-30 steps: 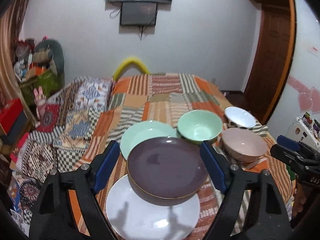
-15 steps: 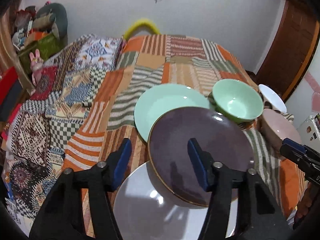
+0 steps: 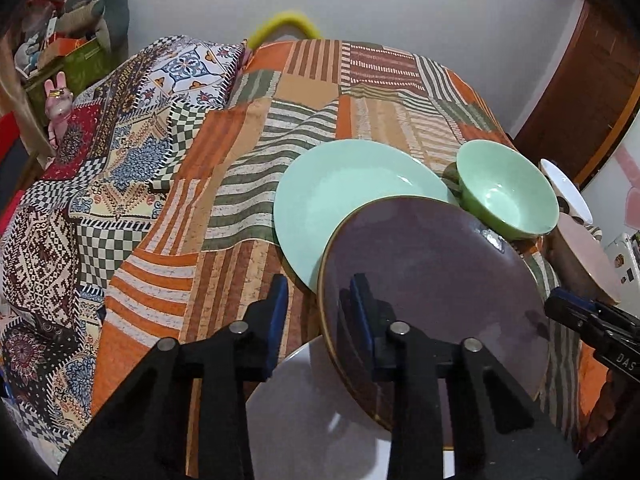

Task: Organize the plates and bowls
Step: 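Reach both grippers to the dark purple plate rim and close them, then lift the purple plate off the white plate and carry it toward the pink bowl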

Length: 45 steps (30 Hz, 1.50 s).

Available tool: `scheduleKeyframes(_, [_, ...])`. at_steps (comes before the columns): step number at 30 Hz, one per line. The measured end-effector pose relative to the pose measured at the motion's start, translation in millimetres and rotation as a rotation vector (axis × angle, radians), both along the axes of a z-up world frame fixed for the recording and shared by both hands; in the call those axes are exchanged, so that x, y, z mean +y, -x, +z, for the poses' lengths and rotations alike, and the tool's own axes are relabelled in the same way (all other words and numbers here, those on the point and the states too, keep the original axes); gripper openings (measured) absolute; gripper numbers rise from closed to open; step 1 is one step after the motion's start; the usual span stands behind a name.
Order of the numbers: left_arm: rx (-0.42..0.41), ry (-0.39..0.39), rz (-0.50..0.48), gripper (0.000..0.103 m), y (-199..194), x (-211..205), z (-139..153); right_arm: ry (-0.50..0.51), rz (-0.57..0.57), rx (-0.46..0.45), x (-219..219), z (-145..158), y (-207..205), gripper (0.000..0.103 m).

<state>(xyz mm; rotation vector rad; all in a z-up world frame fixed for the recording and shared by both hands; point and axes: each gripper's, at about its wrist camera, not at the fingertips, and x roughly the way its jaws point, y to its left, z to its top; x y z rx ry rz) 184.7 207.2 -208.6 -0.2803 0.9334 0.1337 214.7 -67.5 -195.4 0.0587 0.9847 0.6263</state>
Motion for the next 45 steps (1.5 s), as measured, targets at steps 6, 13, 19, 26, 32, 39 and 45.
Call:
scheduleKeyframes(6, [0.007, 0.015, -0.021, 0.021, -4, 0, -5, 0.015, 0.009, 0.021, 7, -7, -5, 0.019])
scheduleKeyframes(13, [0.015, 0.055, -0.030, 0.021, -6, -1, -10, 0.019, 0.007, 0.031, 11, -10, -11, 0.019])
scheduleKeyframes(19, [0.021, 0.045, -0.022, 0.021, -7, -3, -9, 0.010, 0.001, 0.040, 13, -11, -13, 0.019])
scheduleKeyframes(26, [0.020, 0.046, -0.010, 0.020, 3, -6, -6, 0.017, 0.004, 0.031, 13, -9, -10, 0.019])
scheduleKeyframes(32, [0.005, 0.056, 0.004, 0.020, 14, -8, 0, 0.000, 0.002, 0.022, 9, -5, -6, 0.019])
scheduleKeyframes(39, [-0.050, 0.056, 0.012, 0.020, 31, -15, 22, -0.022, -0.004, 0.005, 3, 8, 2, 0.019])
scheduleKeyframes(45, [-0.090, 0.036, 0.007, 0.020, 47, -26, 45, -0.045, -0.010, -0.041, -7, 28, 14, 0.019])
